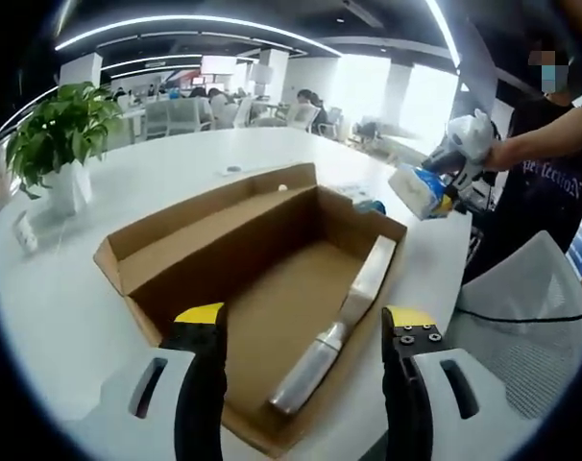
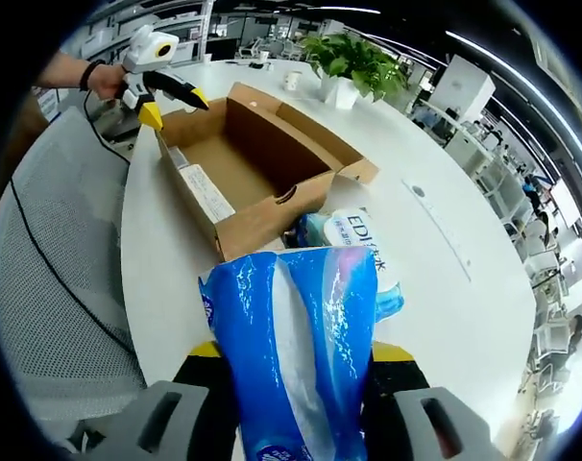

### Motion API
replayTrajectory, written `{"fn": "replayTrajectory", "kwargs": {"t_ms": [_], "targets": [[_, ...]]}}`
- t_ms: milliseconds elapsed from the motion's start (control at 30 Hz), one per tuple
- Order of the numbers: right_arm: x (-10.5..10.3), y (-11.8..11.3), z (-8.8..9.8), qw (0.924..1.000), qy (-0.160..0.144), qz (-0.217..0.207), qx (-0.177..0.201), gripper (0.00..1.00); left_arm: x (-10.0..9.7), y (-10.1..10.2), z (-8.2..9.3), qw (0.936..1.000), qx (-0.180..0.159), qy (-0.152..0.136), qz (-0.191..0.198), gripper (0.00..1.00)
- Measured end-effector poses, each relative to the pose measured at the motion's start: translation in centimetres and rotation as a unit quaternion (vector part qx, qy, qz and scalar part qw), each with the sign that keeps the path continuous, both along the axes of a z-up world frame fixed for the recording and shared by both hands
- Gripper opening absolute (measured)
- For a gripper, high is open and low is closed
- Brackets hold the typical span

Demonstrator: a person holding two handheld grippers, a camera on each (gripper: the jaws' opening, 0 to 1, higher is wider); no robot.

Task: Operate the shoe box by opening the lid, removing the specified soft item, and placing it in the target area until the item is outside and the box remains undamaged.

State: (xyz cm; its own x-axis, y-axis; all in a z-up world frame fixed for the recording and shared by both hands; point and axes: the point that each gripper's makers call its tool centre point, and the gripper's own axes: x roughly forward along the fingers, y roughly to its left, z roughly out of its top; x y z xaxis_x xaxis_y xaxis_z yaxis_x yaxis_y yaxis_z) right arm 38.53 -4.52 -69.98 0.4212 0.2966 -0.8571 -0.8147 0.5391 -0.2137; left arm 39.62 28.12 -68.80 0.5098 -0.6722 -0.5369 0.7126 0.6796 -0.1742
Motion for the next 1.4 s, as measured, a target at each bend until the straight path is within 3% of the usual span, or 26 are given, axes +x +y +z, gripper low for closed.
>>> {"fn": "replayTrajectory", "kwargs": {"t_ms": [567, 933, 1400], "targets": [[4.0, -5.9, -0.6, 0.9987, 0.013, 0.022, -0.043, 0.47, -0.3, 1.4, -0.3, 0.9994, 0.022, 0.006, 0.027, 0.65], [6.1, -7.6, -1.5, 0.9975, 0.023, 0.037, -0.056, 0.48, -0.1, 1.8, 0.4, 0.9988, 0.031, 0.002, 0.038, 0.65], [7.0, -7.9, -2.7, 0.9955, 0.038, 0.051, -0.070, 0.48, -0.1, 2.3, 1.2, 0.9982, 0.035, -0.004, 0.048, 0.65]]}}
